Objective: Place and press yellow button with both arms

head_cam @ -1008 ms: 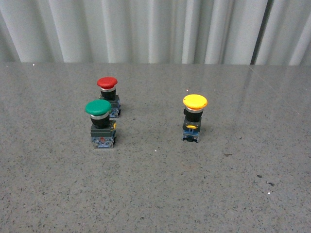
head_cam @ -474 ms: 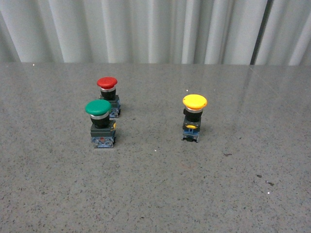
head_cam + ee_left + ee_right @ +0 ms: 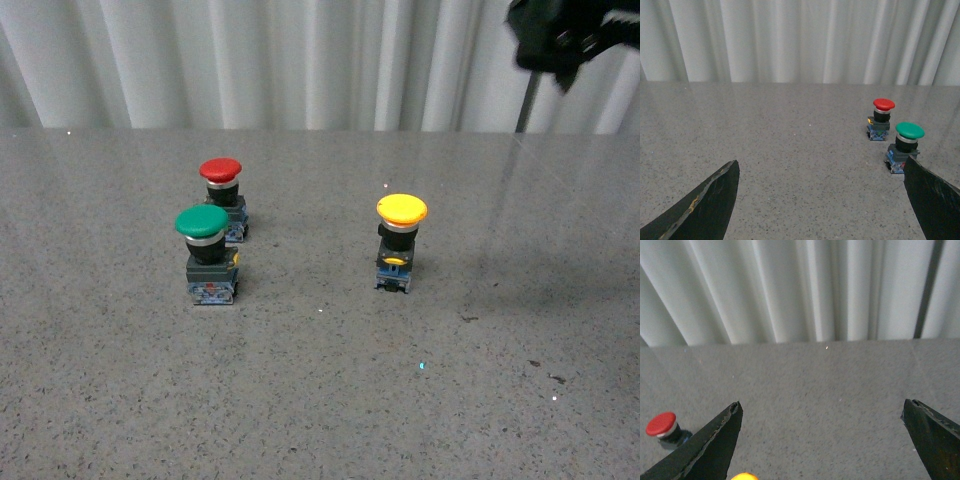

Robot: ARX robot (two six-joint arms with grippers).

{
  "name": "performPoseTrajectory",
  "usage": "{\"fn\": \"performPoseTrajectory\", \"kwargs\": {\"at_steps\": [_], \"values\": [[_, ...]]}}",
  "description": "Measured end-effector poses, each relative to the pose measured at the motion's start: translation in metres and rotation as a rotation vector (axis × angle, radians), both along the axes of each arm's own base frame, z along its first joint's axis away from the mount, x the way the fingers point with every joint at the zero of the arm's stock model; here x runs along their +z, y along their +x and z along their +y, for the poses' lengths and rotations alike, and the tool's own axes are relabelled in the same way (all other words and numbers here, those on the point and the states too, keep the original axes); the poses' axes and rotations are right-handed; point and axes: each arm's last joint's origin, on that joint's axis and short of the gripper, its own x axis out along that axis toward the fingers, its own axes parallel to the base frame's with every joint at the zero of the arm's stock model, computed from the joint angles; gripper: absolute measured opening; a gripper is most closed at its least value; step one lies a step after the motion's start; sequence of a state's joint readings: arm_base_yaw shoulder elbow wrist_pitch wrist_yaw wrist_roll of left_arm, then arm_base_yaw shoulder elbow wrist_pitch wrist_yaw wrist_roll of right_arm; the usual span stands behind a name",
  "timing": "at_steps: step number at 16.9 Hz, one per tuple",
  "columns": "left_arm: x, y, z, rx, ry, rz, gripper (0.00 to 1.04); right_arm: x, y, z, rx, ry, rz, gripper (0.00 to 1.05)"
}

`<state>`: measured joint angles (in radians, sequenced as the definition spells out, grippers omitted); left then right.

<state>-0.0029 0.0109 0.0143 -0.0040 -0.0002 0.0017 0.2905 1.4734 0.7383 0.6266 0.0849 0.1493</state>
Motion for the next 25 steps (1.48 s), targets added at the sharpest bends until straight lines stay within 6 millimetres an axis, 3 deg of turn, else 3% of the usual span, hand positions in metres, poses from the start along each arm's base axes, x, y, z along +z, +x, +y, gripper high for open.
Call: {"fn": "performPoseTrajectory", "kwargs": {"at_steps": [1,4,6,10,13,17,25], "values": [[0.000,0.000,0.000,0.000,0.000,0.000,0.98,-0.010,0.011,0.014,0.037,-0.021,0.041,0.98],[0.000,0.000,0.000,0.000,0.000,0.000,0.98,-0.022,0.016,0.033,0.089,-0.041,0.086,0.97],[0.000,0.000,0.000,0.000,0.000,0.000,0.98,-0.030,0.015,0.048,0.132,-0.058,0.115,0.74],[0.000,0.000,0.000,0.000,0.000,0.000,0.98,-0.036,0.008,0.064,0.190,-0.076,0.138,0.40],[0.000,0.000,0.000,0.000,0.000,0.000,0.98,-0.044,0.003,0.076,0.240,-0.105,0.155,0.06],[0.000,0.000,0.000,0.000,0.000,0.000,0.98,-0.063,0.009,0.074,0.214,-0.134,0.208,0.02],[0.000,0.000,0.000,0.000,0.000,0.000,0.98,-0.060,0.018,0.067,0.181,-0.132,0.195,0.02]]}}
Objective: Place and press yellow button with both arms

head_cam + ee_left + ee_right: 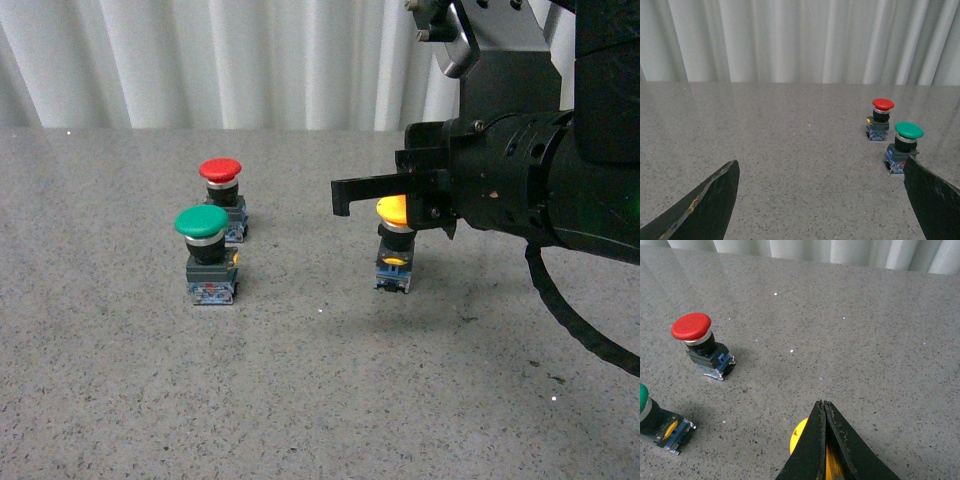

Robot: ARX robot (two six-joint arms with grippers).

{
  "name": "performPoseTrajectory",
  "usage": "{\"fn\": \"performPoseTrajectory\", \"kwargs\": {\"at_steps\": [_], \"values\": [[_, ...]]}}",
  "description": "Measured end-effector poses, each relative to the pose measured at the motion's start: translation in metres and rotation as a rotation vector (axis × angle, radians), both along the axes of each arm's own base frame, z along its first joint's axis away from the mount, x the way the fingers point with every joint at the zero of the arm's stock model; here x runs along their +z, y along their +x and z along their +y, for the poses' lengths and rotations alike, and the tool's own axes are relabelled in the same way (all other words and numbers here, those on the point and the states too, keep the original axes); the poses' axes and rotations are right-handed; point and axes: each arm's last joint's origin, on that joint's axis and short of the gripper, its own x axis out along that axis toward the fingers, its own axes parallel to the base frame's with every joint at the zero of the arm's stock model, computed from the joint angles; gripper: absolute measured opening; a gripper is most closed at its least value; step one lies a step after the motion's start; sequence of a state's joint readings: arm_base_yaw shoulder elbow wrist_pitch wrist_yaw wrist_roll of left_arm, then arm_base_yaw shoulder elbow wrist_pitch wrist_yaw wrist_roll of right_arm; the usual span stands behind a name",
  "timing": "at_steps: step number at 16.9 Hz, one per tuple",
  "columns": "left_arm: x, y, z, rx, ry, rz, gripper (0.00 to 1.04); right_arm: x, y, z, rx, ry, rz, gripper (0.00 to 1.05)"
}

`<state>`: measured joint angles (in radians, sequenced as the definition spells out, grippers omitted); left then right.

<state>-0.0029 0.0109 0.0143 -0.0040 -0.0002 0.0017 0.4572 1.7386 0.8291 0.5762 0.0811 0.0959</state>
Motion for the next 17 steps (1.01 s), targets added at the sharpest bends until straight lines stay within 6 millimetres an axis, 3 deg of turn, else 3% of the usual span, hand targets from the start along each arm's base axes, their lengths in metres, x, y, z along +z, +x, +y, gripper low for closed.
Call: {"fn": "performPoseTrajectory", "kwargs": {"at_steps": [4,17], "values": [[0.000,0.000,0.000,0.000,0.000,0.000,0.98,-0.012,0.002,0.001,-0.006,-0.025,0.027,0.02],[0.000,0.000,0.000,0.000,0.000,0.000,0.98,-0.019,0.001,0.000,-0.009,-0.055,0.059,0.02]]}}
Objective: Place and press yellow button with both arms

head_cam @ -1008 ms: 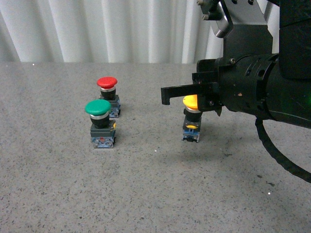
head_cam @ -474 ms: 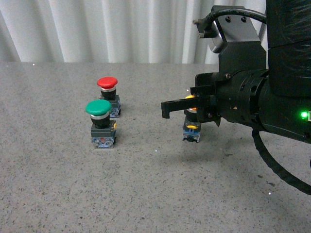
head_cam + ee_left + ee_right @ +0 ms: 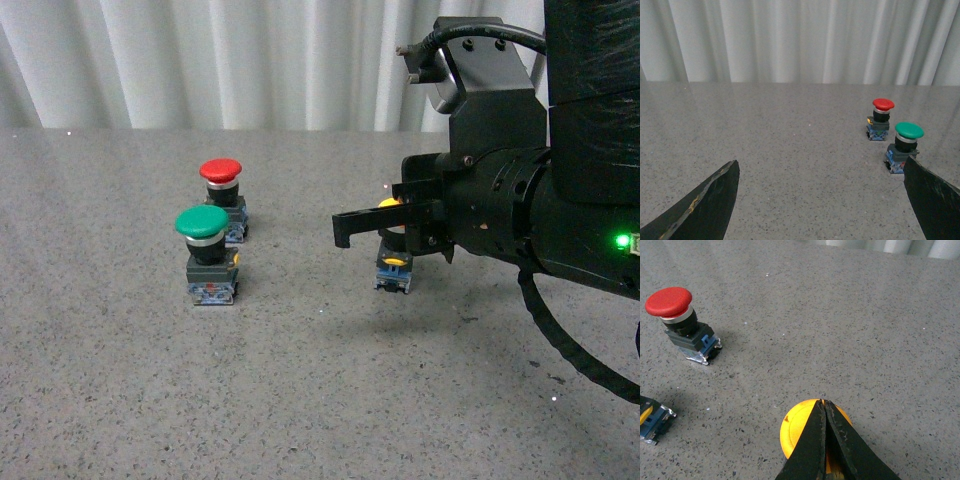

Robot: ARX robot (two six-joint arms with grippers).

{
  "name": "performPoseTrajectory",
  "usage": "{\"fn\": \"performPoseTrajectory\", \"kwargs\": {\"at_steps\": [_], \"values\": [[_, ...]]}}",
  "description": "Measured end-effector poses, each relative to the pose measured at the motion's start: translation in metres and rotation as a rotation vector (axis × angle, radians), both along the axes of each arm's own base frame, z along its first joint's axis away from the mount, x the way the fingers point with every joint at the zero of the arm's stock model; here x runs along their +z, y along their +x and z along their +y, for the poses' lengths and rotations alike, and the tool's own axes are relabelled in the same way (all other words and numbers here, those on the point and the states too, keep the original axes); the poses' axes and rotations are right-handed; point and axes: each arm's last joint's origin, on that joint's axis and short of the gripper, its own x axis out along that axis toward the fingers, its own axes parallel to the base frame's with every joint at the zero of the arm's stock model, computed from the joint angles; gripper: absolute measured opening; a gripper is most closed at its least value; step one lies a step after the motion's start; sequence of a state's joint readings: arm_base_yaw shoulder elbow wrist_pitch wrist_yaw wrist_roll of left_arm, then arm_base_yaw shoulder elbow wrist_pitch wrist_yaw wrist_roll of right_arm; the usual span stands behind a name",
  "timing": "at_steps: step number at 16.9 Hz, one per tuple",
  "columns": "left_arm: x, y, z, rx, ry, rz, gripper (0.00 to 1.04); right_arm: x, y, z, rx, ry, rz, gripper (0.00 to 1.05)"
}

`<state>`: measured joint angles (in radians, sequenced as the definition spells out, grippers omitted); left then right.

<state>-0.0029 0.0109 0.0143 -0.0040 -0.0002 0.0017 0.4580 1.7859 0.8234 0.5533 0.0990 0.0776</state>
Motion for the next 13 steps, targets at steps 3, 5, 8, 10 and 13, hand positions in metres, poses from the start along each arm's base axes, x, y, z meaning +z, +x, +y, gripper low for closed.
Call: {"fn": "performPoseTrajectory", "kwargs": {"at_steps": [3,5,8,10,13], "values": [[0.000,0.000,0.000,0.000,0.000,0.000,0.98,-0.002,0.002,0.002,0.000,-0.003,0.002,0.02],[0.000,0.000,0.000,0.000,0.000,0.000,0.98,-0.002,0.002,0.003,0.003,-0.005,0.004,0.02],[0.000,0.000,0.000,0.000,0.000,0.000,0.98,0.006,0.001,0.003,0.001,0.025,-0.046,0.02],[0.000,0.000,0.000,0.000,0.000,0.000,0.98,0.025,-0.003,-0.002,-0.013,0.116,-0.154,0.02],[0.000,0.000,0.000,0.000,0.000,0.000,0.98,0.102,-0.025,-0.015,-0.031,0.345,-0.393,0.02]]}}
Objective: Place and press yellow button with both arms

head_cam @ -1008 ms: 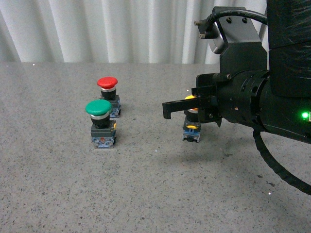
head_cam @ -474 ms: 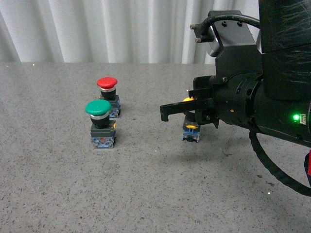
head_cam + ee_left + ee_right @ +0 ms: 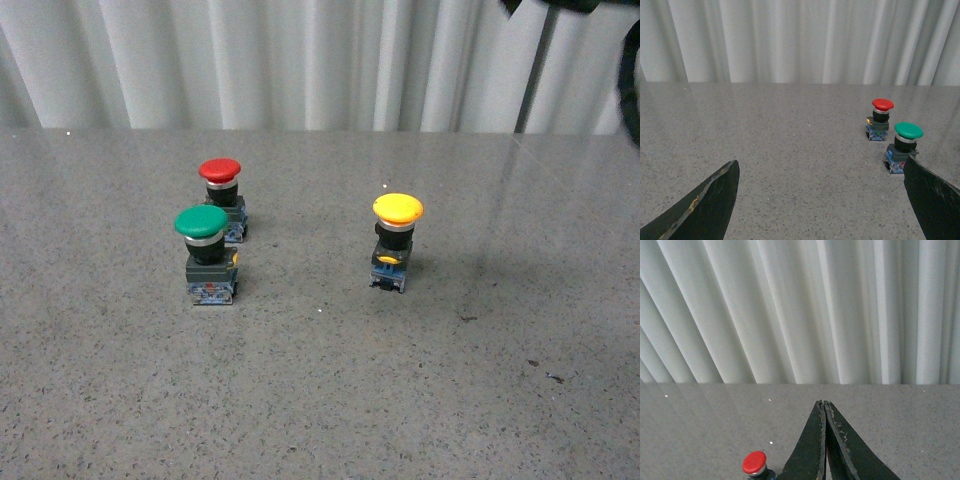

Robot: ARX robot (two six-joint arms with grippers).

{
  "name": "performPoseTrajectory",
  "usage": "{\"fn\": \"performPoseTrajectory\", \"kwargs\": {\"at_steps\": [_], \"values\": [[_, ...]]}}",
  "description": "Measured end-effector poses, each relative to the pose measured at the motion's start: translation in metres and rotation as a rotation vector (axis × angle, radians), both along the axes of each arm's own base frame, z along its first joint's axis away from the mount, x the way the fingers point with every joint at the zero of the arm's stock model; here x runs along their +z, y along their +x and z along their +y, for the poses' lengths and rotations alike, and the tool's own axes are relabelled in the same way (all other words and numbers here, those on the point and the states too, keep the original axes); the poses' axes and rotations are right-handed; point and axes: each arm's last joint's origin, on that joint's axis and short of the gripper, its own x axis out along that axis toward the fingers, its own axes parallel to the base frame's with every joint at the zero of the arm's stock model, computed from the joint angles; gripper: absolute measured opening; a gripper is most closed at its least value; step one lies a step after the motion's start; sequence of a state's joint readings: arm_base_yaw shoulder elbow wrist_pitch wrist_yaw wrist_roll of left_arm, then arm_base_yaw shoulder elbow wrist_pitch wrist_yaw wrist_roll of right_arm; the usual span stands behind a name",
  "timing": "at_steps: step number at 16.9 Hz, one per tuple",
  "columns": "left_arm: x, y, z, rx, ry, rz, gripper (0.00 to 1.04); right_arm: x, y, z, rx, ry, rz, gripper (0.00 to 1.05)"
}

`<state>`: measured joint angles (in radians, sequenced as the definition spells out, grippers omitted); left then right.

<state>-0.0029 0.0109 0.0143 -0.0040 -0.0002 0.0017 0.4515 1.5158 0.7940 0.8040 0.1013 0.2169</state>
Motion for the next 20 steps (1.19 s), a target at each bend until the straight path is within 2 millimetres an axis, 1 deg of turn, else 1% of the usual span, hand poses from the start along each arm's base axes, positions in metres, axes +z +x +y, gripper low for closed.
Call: {"fn": "performPoseTrajectory", "kwargs": {"at_steps": [1,3,4,5,6,7,8,9,10,11,12,14,16,17,18,20], "values": [[0.000,0.000,0.000,0.000,0.000,0.000,0.98,0.007,-0.012,-0.005,0.001,0.033,-0.011,0.02],[0.000,0.000,0.000,0.000,0.000,0.000,0.98,0.001,-0.037,-0.012,-0.012,0.032,0.036,0.02],[0.000,0.000,0.000,0.000,0.000,0.000,0.98,0.003,-0.053,-0.021,-0.026,0.038,0.031,0.02],[0.000,0.000,0.000,0.000,0.000,0.000,0.98,0.011,-0.071,-0.030,-0.038,0.052,0.008,0.02],[0.000,0.000,0.000,0.000,0.000,0.000,0.98,0.017,-0.086,-0.040,-0.137,0.009,0.029,0.02],[0.000,0.000,0.000,0.000,0.000,0.000,0.98,0.011,-0.104,-0.062,-0.278,-0.097,0.047,0.02],[0.000,0.000,0.000,0.000,0.000,0.000,0.98,-0.010,-0.122,-0.088,-0.346,-0.186,0.099,0.02],[0.000,0.000,0.000,0.000,0.000,0.000,0.98,-0.026,-0.137,-0.104,-0.370,-0.224,0.122,0.02],[0.000,0.000,0.000,0.000,0.000,0.000,0.98,-0.031,-0.148,-0.112,-0.369,-0.221,0.079,0.02],[0.000,0.000,0.000,0.000,0.000,0.000,0.98,-0.029,-0.153,-0.115,-0.366,-0.207,0.031,0.02],[0.000,0.000,0.000,0.000,0.000,0.000,0.98,-0.032,-0.157,-0.119,-0.358,-0.206,0.016,0.02],[0.000,0.000,0.000,0.000,0.000,0.000,0.98,-0.054,-0.162,-0.124,-0.359,-0.229,0.064,0.02],[0.000,0.000,0.000,0.000,0.000,0.000,0.98,-0.061,-0.167,-0.129,-0.363,-0.229,0.048,0.02],[0.000,0.000,0.000,0.000,0.000,0.000,0.98,-0.062,-0.170,-0.135,-0.345,-0.229,0.034,0.02],[0.000,0.000,0.000,0.001,0.000,0.000,0.98,-0.065,-0.171,-0.140,-0.370,-0.229,0.038,0.02],[0.000,0.000,0.000,0.000,0.000,0.000,0.98,-0.074,-0.175,-0.139,-0.357,-0.232,0.048,0.02]]}}
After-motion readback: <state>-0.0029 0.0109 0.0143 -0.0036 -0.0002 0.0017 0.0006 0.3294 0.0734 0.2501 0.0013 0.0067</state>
